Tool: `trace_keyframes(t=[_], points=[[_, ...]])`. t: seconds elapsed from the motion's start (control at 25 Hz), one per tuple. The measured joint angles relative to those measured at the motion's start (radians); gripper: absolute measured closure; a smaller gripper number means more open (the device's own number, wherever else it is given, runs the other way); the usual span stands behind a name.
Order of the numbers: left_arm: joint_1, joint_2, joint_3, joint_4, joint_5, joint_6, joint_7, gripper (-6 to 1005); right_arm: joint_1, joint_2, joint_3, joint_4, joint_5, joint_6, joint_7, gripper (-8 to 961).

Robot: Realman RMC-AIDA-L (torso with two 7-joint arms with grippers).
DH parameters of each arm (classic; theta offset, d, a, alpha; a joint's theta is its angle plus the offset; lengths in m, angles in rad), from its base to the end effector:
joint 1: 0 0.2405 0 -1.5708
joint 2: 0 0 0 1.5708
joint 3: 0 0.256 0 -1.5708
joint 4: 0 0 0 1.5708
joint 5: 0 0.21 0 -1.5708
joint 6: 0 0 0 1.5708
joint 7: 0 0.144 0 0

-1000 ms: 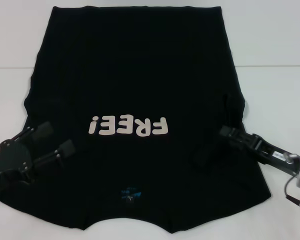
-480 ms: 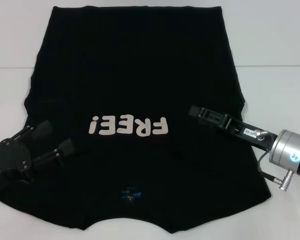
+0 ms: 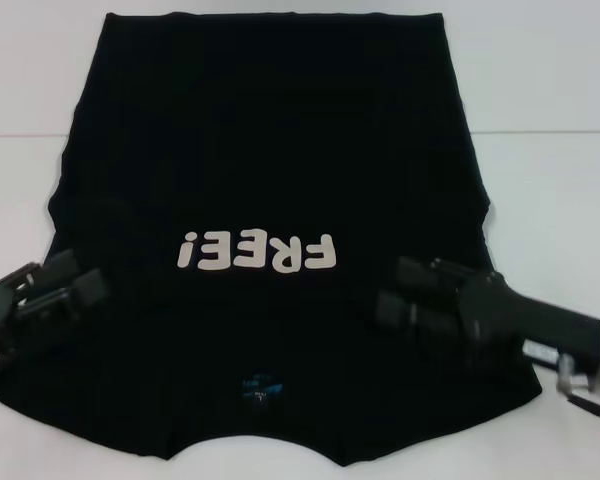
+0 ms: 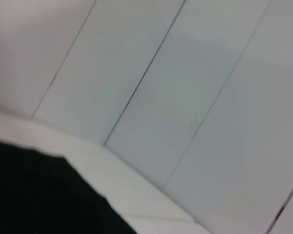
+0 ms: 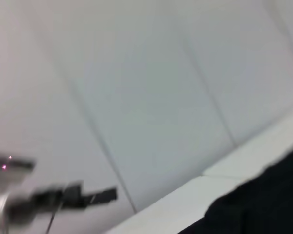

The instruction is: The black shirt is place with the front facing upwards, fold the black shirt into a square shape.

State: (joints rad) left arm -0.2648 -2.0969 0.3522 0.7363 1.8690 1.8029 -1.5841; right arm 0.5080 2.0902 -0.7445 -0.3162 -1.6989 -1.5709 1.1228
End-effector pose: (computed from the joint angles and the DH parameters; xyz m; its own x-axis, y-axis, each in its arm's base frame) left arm -0.3230 0.2494 0.0639 0.3885 0.4392 0.8100 0.7742 -0.6323 -0.0286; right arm 0.2563 0.3000 -0.0420 0.6057 -0.3141 -0.7310 -0.5050 -0.8618 -0.0481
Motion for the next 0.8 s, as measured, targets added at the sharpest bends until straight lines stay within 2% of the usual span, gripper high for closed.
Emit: trace_keyframes(t=[0.16, 0.28, 0.52, 0.68, 0.8], points=[[0.000, 0.021, -0.034, 0.093, 0.135, 0.024, -0.152, 92, -0.048, -0.001, -0.008, -0.005, -0.001, -0.046, -0.265, 238], [-0.009, 0.031, -0.035, 0.166, 0.281, 0.025, -0.284, 92, -0.085, -0.002, -0.019, -0.038, -0.033, -0.036, -0.377, 205], [-0.047, 0.063, -0.076, 0.213, 0.473, 0.047, -0.514, 92, -0.118, -0.004, -0.016, -0.074, -0.102, -0.030, -0.404, 116], [-0.065, 0.078, -0.121, 0.211, 0.513, 0.033, -0.595, 91, -0.138, -0.005, -0.016, -0.095, -0.120, -0.027, -0.406, 56], [-0.078, 0.083, -0.124, 0.197, 0.539, -0.007, -0.661, 91, -0.144, -0.007, -0.017, -0.096, -0.120, -0.024, -0.407, 56]])
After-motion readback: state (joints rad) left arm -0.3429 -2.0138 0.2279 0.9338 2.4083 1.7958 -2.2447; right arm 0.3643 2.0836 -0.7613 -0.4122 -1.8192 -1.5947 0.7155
